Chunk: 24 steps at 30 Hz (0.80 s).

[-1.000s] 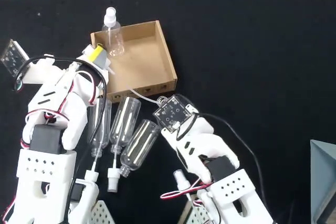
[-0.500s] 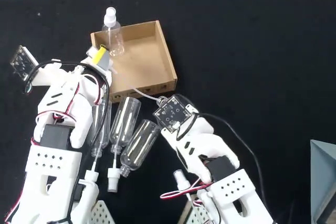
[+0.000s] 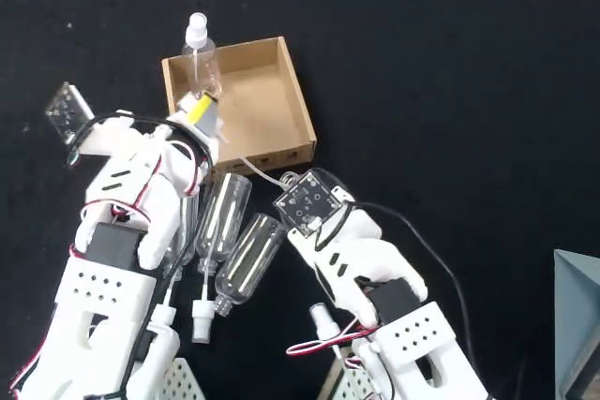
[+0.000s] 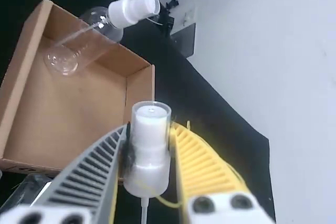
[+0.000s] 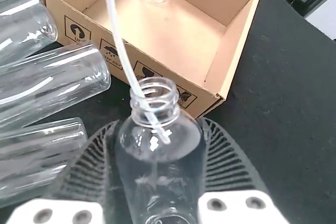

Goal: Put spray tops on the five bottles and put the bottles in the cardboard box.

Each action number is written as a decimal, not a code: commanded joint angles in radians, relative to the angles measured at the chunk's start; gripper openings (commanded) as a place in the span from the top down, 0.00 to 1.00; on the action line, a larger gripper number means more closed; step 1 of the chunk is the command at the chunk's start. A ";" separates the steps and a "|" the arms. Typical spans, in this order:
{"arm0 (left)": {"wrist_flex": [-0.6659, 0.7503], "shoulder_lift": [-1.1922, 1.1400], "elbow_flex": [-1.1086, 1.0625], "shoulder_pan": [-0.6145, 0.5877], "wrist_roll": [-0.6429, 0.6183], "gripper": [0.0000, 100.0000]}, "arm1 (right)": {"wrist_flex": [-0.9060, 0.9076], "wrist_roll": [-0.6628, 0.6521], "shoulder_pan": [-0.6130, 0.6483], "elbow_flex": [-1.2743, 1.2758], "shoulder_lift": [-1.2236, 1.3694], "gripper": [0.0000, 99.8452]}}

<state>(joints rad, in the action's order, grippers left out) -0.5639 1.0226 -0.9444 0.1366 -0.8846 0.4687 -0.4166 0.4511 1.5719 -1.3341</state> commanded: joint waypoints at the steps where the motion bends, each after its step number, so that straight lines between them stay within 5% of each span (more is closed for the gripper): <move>1: 0.025 0.018 0.021 0.021 -0.002 0.97 | -0.029 -0.003 0.023 -0.012 -0.035 0.92; 24: 0.029 0.008 -0.039 0.120 -0.003 0.97 | -0.029 0.060 0.017 -0.015 -0.036 0.92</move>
<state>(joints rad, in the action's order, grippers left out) -0.5547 1.0226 -0.9966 0.2409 -0.8861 0.4687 -0.3705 0.4572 1.5719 -1.3341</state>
